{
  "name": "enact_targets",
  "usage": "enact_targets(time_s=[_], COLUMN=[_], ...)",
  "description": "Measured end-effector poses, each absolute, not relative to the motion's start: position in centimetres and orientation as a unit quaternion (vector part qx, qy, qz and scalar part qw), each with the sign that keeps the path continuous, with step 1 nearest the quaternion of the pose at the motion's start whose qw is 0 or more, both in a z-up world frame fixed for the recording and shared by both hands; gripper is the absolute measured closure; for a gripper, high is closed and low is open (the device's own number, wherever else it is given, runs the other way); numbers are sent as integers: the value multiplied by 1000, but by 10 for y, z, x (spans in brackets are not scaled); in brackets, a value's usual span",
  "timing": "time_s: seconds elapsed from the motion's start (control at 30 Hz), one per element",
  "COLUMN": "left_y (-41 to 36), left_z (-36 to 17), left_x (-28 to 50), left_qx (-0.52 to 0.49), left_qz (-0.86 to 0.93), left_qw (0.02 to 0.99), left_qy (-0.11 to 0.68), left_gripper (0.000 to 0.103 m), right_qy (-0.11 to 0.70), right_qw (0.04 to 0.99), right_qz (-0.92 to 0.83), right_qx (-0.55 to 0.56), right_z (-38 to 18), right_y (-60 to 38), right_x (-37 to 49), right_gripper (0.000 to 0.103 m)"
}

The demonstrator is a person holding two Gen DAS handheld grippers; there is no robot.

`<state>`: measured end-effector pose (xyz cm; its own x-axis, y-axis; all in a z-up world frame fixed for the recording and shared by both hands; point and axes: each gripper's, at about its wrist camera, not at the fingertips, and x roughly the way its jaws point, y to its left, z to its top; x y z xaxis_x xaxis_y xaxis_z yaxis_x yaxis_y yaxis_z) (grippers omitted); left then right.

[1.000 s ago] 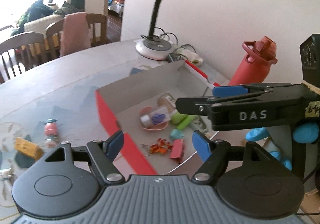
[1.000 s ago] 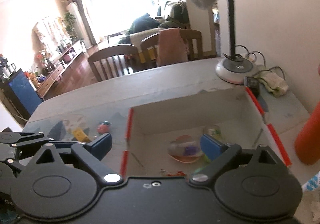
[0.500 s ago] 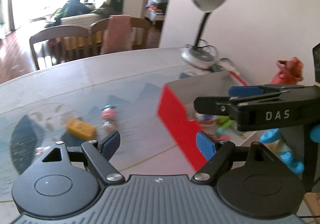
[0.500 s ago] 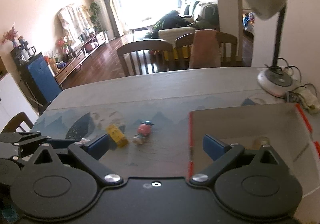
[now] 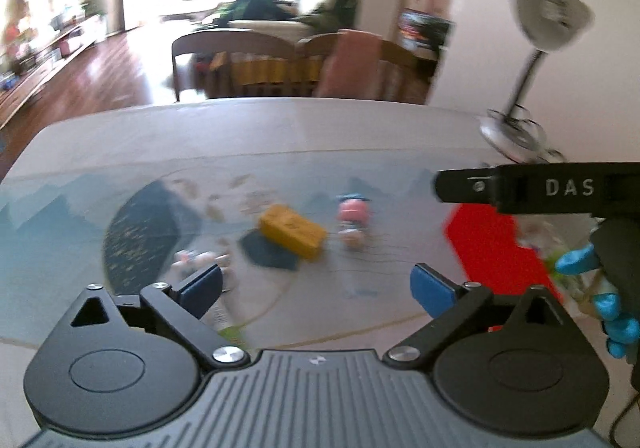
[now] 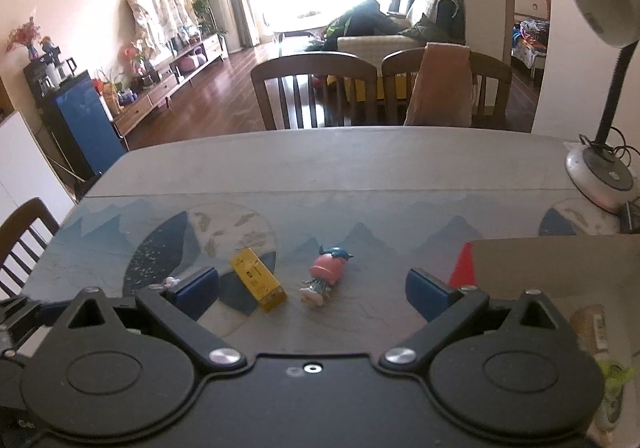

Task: Organize rigid objects
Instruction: 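Withdraw both tools from the box toward the remaining table items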

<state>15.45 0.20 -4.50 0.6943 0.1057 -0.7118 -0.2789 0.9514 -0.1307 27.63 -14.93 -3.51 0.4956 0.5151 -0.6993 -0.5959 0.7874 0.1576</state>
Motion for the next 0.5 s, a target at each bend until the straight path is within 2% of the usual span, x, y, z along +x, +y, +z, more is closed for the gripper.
enact_targets(time_s=[0.5], left_y=[36], left_z=[-114], left_x=[153], left_qx=[-144], left_qz=[235], left_qw=[871], left_qy=[406], left_gripper=[2], right_qy=[423], right_qw=[854], right_qz=[287], right_qx=[-94], right_z=[-102], right_y=[-99], right_x=[319], right_gripper=[7])
